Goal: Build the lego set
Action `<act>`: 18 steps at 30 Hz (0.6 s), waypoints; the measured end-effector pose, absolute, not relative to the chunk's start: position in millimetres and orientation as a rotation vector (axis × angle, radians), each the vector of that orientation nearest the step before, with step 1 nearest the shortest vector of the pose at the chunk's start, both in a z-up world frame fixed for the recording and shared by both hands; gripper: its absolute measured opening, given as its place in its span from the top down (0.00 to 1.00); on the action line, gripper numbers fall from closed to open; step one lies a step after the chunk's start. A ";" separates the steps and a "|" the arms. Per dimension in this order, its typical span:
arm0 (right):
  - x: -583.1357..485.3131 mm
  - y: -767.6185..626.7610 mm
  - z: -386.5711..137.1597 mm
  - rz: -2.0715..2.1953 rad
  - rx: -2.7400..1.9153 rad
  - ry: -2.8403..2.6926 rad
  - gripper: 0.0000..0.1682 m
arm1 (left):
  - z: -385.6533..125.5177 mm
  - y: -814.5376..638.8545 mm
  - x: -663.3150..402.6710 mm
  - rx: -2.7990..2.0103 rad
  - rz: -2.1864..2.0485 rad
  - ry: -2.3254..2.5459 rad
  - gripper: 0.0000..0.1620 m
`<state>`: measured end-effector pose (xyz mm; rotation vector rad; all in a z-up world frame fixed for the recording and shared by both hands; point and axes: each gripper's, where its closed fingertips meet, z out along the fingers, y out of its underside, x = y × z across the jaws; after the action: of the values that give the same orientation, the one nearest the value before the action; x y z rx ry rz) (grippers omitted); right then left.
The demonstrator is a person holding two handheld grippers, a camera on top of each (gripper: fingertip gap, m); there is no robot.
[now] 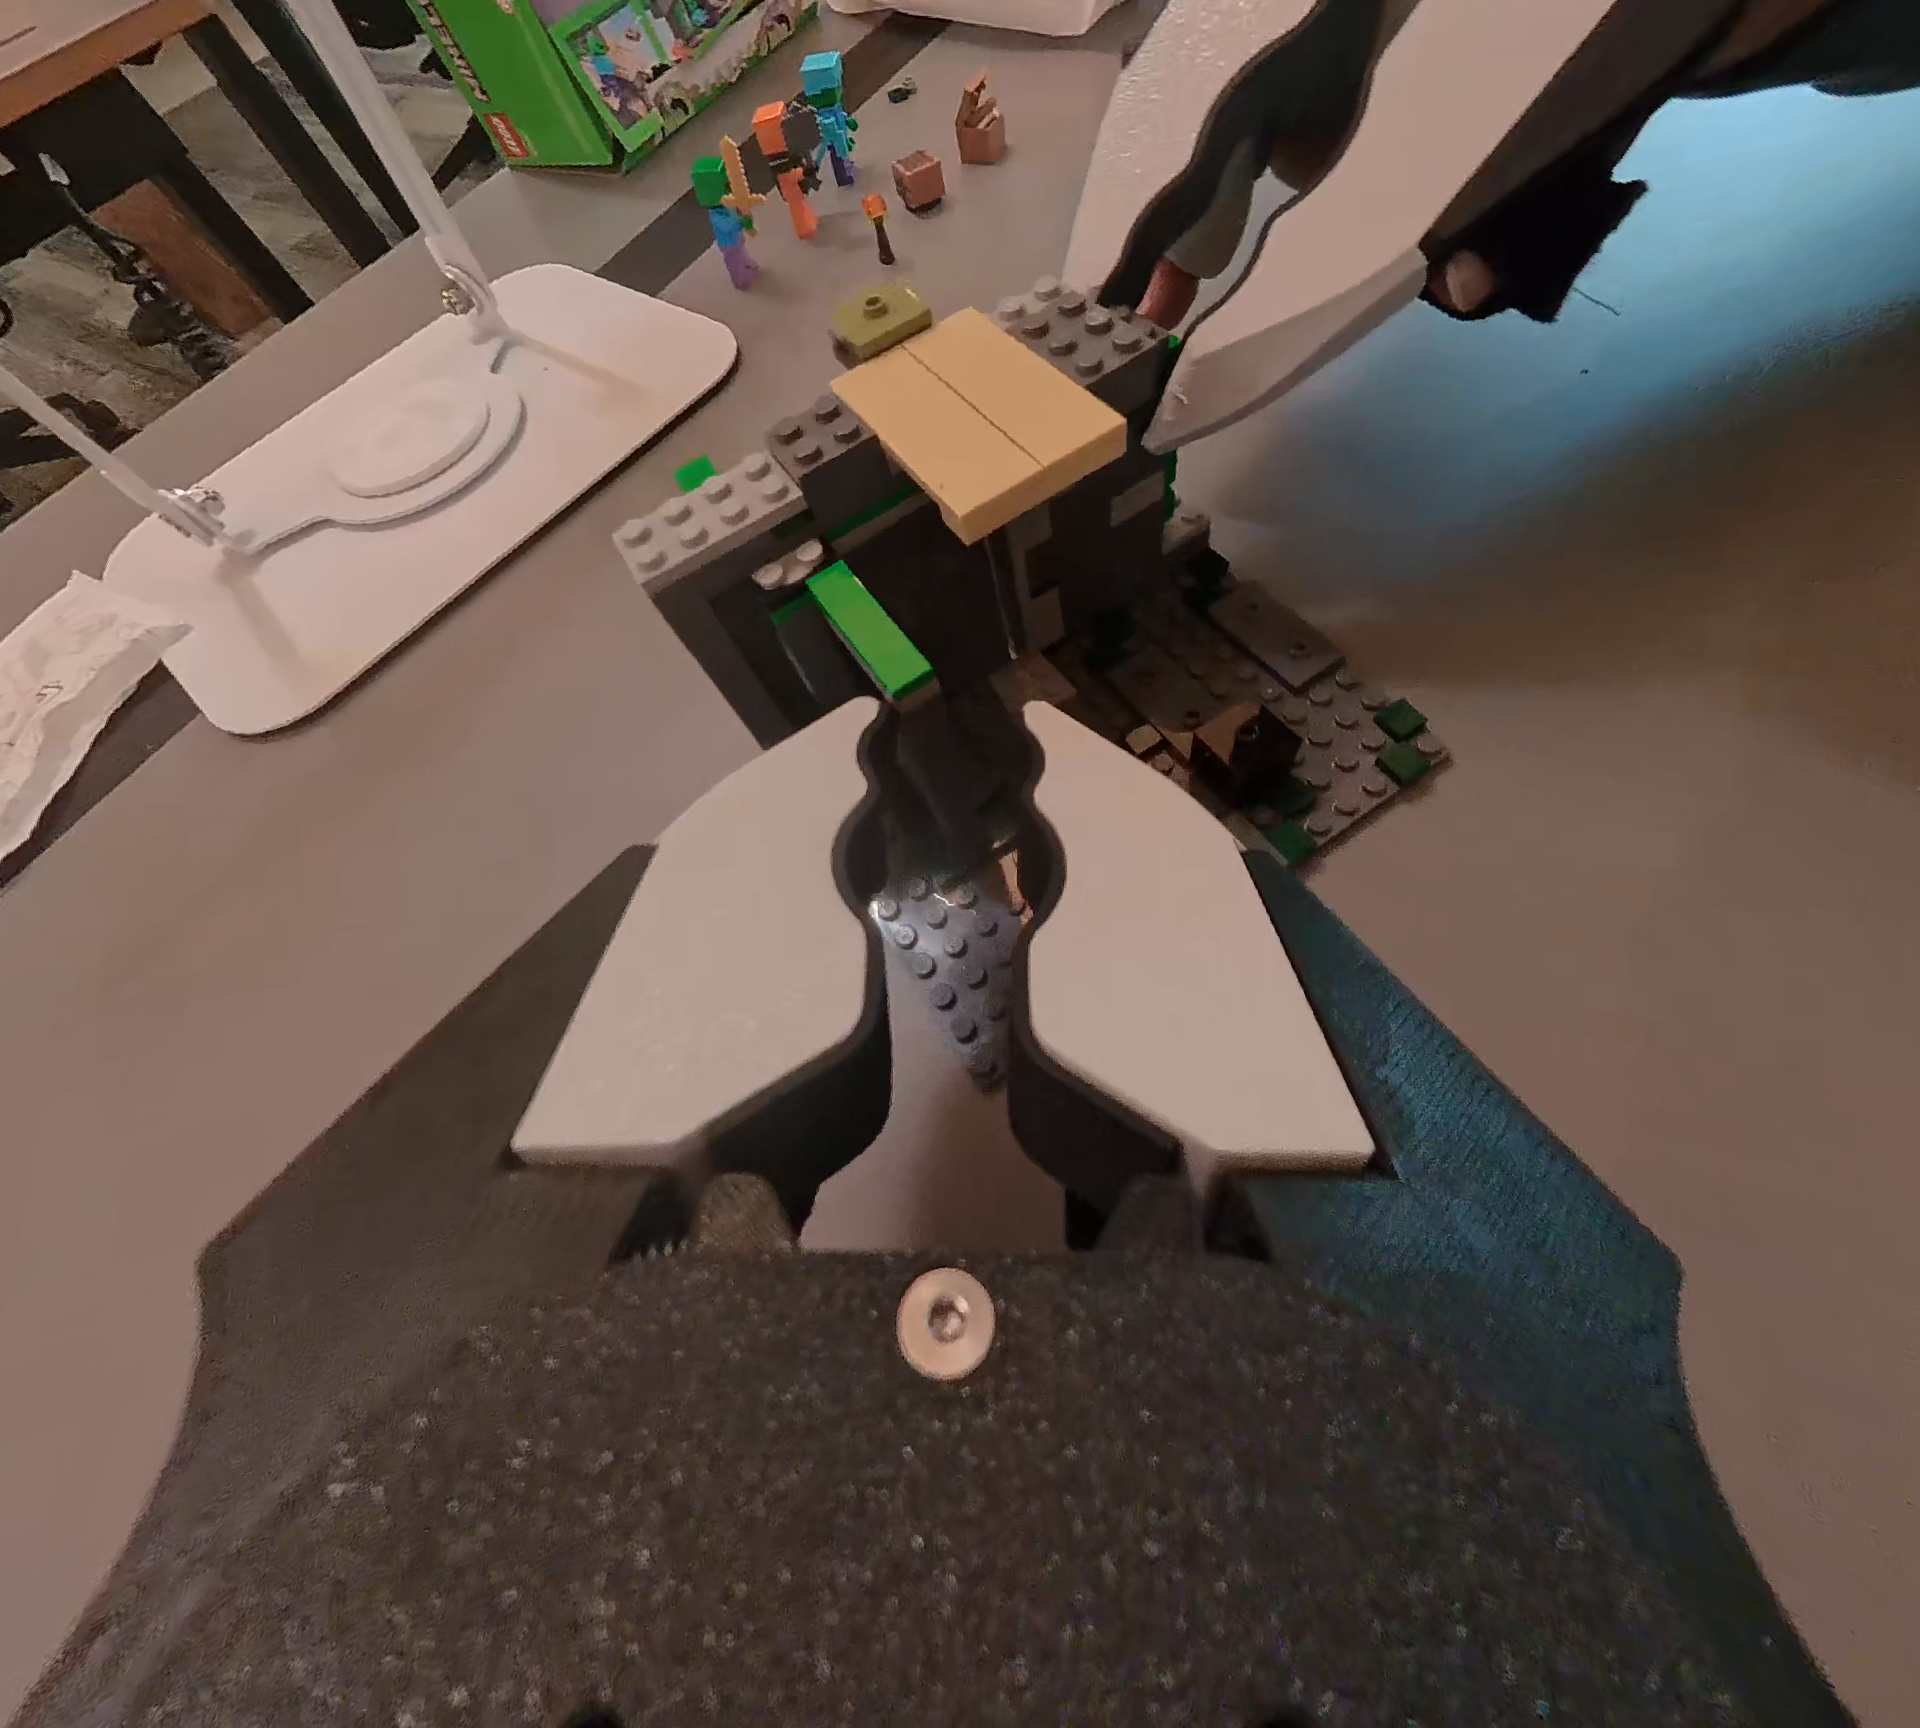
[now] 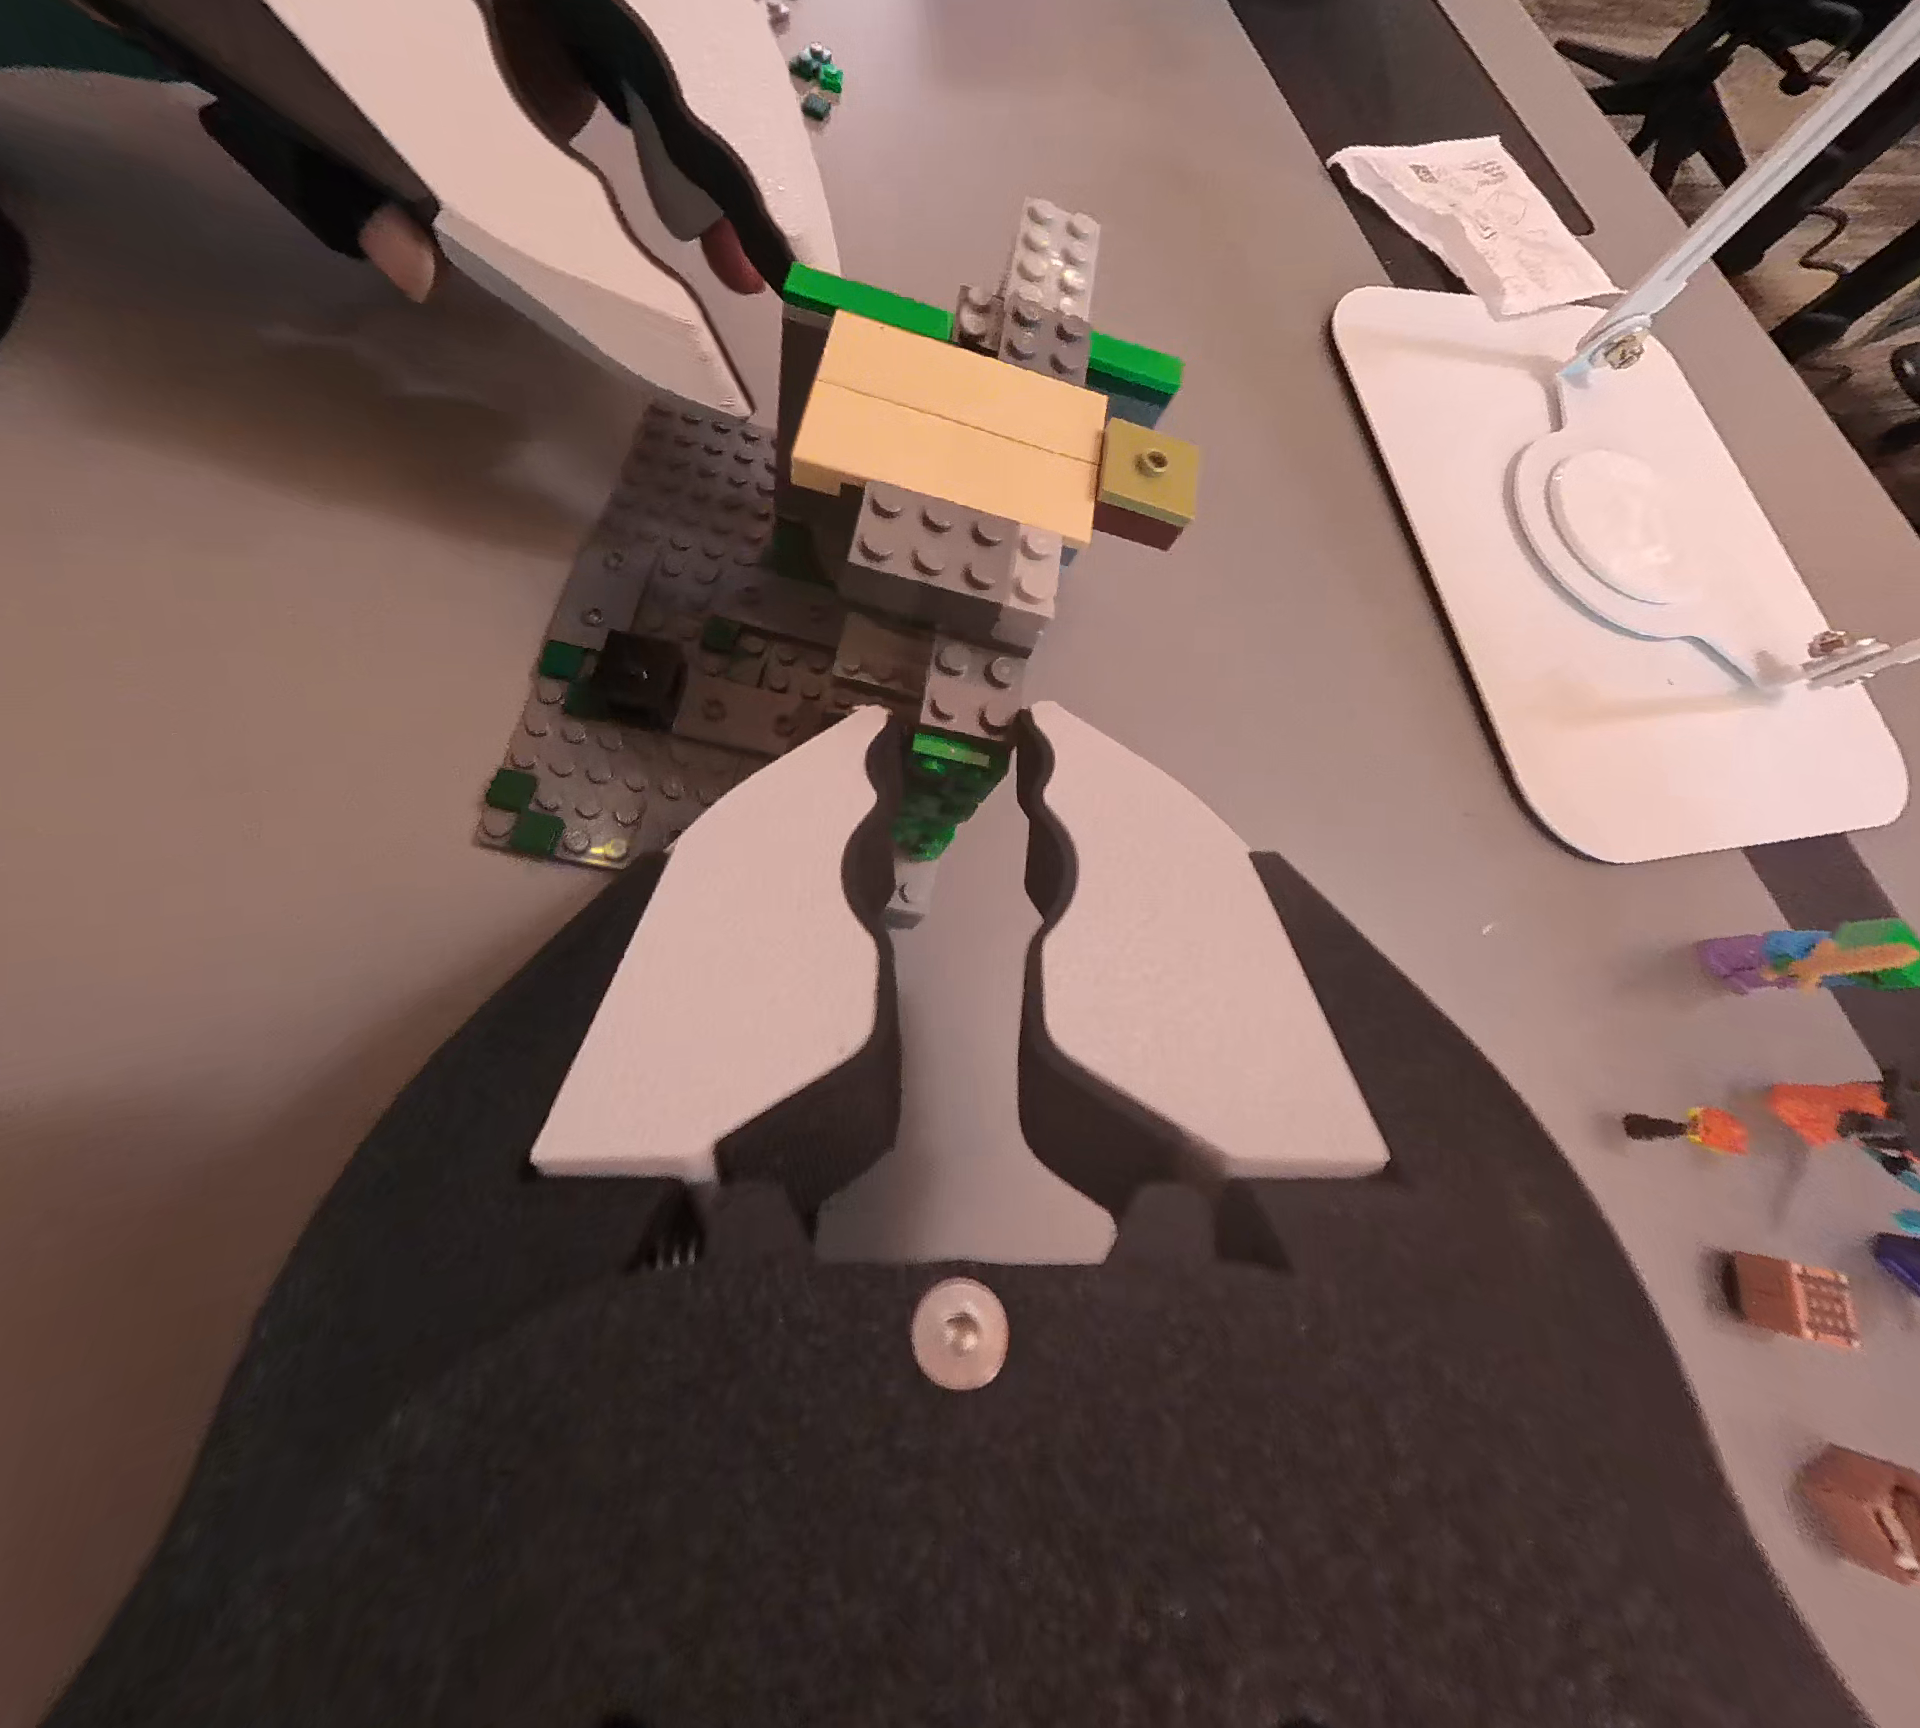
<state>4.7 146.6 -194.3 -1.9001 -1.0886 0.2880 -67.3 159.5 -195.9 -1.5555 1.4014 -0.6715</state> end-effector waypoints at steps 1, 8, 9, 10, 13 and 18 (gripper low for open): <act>5.4 147.7 -194.4 0.284 -1.901 -1.092 0.88 | -195.9 158.8 -66.9 -1.555 -0.672 1.404 0.87; 9.0 152.6 -194.5 0.286 -1.907 -1.087 0.88 | -195.8 155.3 -64.5 -1.550 -0.676 1.415 0.87; 9.5 153.0 -194.6 0.286 -1.908 -1.086 0.88 | -195.8 154.9 -64.1 -1.550 -0.675 1.417 0.87; 9.8 153.3 -194.6 0.283 -1.908 -1.087 0.88 | -195.9 154.6 -63.8 -1.549 -0.674 1.418 0.87; 10.7 154.1 -194.6 0.276 -1.909 -1.085 0.88 | -196.0 153.8 -63.0 -1.548 -0.674 1.419 0.87; 11.4 154.4 -194.6 0.272 -1.912 -1.072 0.88 | -196.1 153.6 -62.2 -1.548 -0.672 1.419 0.87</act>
<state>11.4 154.4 -194.6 -1.9120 -1.0717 0.2715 -62.2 153.6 -196.1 -1.5485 1.4186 -0.6716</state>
